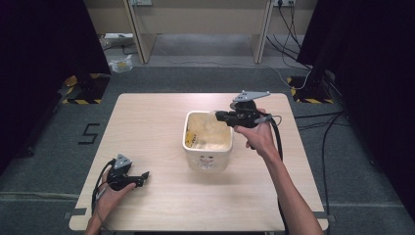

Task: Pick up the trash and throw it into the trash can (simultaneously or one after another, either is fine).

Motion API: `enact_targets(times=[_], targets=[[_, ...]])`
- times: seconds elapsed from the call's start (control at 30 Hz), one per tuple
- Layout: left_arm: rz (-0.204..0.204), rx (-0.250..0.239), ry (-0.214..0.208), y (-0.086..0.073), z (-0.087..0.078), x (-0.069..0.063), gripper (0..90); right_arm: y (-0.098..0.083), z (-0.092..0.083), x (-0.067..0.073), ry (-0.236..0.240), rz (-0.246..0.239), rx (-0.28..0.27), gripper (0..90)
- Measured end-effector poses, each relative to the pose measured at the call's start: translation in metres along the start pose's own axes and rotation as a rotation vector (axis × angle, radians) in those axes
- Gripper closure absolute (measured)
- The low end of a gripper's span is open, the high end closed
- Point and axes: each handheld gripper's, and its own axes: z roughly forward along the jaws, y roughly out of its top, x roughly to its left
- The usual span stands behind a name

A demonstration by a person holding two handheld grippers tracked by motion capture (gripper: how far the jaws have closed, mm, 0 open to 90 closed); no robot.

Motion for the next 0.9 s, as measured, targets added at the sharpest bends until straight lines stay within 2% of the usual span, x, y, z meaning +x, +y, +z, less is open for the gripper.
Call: enact_targets(times=[0.27,0.43,0.47,0.53,0.6,0.67,0.73,0.8,0.9], targets=[[0.0,0.0,0.0,0.0,0.0,0.0,13.9,-0.005,0.02,0.005,0.002,-0.032,0.086,85.3],[0.0,-0.001,0.0,0.0,0.0,0.0,13.9,-0.008,0.029,0.009,-0.015,-0.085,0.154,84.7],[0.0,-0.001,0.0,0.0,0.0,0.0,13.9,-0.008,0.029,0.009,-0.015,-0.085,0.154,84.7],[0.0,0.0,0.0,0.0,0.0,0.0,13.9,-0.01,0.035,0.012,-0.02,-0.112,0.199,84.2],[-0.001,-0.002,0.001,0.0,0.0,0.0,13.9,-0.011,0.038,0.013,-0.023,-0.119,0.215,82.6],[0.0,0.0,0.0,0.0,0.0,0.0,13.9,-0.012,0.04,0.014,-0.024,-0.12,0.229,75.5],[0.0,0.0,0.0,0.0,0.0,0.0,13.9,-0.01,0.039,0.015,-0.023,-0.122,0.22,67.4],[0.0,0.0,0.0,0.0,0.0,0.0,13.9,-0.008,0.036,0.017,-0.029,-0.101,0.203,54.8],[0.0,0.0,0.0,0.0,0.0,0.0,13.9,-0.005,0.03,0.02,-0.045,-0.1,0.199,45.9]])
